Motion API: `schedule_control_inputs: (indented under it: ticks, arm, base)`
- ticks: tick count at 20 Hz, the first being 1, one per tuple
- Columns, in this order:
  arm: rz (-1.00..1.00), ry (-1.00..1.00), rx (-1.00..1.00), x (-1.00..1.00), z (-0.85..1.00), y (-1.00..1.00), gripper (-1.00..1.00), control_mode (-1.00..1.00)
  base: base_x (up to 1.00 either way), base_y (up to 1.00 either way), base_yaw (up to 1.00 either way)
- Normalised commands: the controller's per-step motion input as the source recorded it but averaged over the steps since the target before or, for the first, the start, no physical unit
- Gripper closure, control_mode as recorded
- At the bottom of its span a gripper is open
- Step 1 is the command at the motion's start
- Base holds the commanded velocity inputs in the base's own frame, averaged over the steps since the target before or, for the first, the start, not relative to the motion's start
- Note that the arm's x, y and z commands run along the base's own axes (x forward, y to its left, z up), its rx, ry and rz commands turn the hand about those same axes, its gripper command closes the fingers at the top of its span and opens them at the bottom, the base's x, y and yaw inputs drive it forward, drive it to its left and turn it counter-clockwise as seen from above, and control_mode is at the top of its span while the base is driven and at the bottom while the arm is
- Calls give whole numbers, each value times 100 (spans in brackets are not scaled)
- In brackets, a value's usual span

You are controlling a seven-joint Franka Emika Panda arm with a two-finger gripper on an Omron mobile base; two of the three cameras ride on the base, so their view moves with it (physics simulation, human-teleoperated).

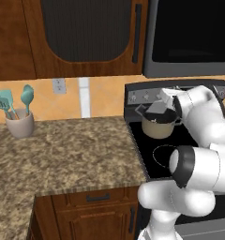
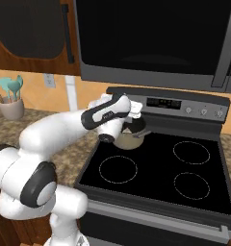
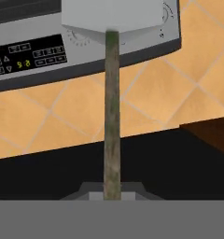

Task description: Put the garlic and lemon wedge in the pot. Retrieve the spatula and lightly stir the vegetables in the pot.

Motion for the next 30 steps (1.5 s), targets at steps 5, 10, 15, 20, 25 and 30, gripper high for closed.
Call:
schedule_control_inputs:
  ticks: [5, 10, 15, 20, 25, 30]
  arm:
    - [-18, 2, 0, 44, -51, -11, 100, -100]
    - [-7, 0, 0, 53, -43, 0, 100, -100]
    - [-6, 2, 0, 66, -36, 0, 100, -100]
    - [-2, 7, 0, 44, -49, 0, 100, -100]
    - [0, 6, 1, -4, -64, 1, 100, -100]
    - [0, 0, 6, -28, 12, 26, 100, -100]
  base:
    - [0, 0, 0]
    - [0, 0, 0]
    - [0, 0, 0]
    - [0, 0, 0]
    - [0, 0, 0]
    - [0, 0, 0]
